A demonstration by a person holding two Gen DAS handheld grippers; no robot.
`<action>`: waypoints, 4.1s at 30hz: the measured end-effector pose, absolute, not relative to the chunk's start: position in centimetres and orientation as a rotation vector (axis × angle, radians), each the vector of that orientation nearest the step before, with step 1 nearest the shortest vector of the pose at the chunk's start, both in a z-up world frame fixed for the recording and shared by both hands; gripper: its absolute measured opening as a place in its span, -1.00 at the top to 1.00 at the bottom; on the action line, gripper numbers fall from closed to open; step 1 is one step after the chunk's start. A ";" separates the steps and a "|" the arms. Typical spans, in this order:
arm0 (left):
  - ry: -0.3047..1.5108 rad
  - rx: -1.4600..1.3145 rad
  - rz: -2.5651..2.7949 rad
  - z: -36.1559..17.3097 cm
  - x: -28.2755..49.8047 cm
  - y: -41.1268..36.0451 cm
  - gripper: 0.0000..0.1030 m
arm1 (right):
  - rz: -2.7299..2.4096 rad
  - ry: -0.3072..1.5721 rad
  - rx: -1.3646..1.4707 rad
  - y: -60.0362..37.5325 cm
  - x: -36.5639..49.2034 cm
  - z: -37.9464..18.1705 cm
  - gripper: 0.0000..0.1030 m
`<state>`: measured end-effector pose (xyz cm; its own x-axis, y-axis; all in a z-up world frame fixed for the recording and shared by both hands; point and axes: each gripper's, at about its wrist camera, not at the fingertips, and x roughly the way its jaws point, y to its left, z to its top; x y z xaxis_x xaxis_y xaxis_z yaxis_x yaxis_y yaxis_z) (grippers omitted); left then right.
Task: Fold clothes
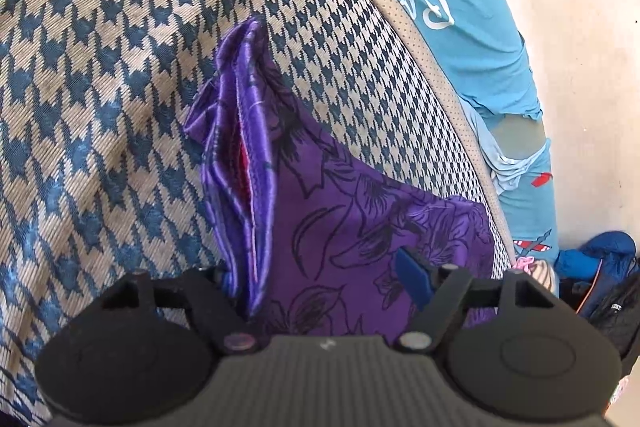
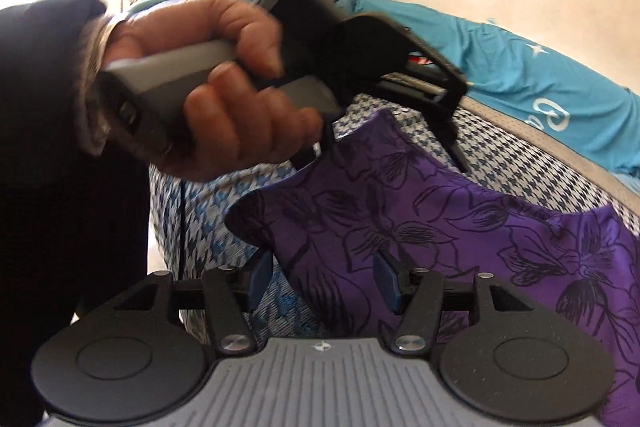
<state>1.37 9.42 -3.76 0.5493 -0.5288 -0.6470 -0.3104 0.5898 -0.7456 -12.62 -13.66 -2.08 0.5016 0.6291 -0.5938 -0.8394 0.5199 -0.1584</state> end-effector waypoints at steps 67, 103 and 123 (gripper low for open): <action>0.731 -0.869 -0.272 3.7 3.0 0.5 0.76 | 0.457 0.153 -0.276 -24.7 -12.9 3.7 0.85; 0.890 -0.636 -0.477 5.0 11.7 -21.4 -0.47 | -0.198 0.514 0.375 -44.6 -7.5 0.7 0.64; 0.866 -0.733 -0.257 2.6 7.9 -9.8 -0.60 | -0.071 0.365 0.344 -43.6 -8.7 3.0 0.48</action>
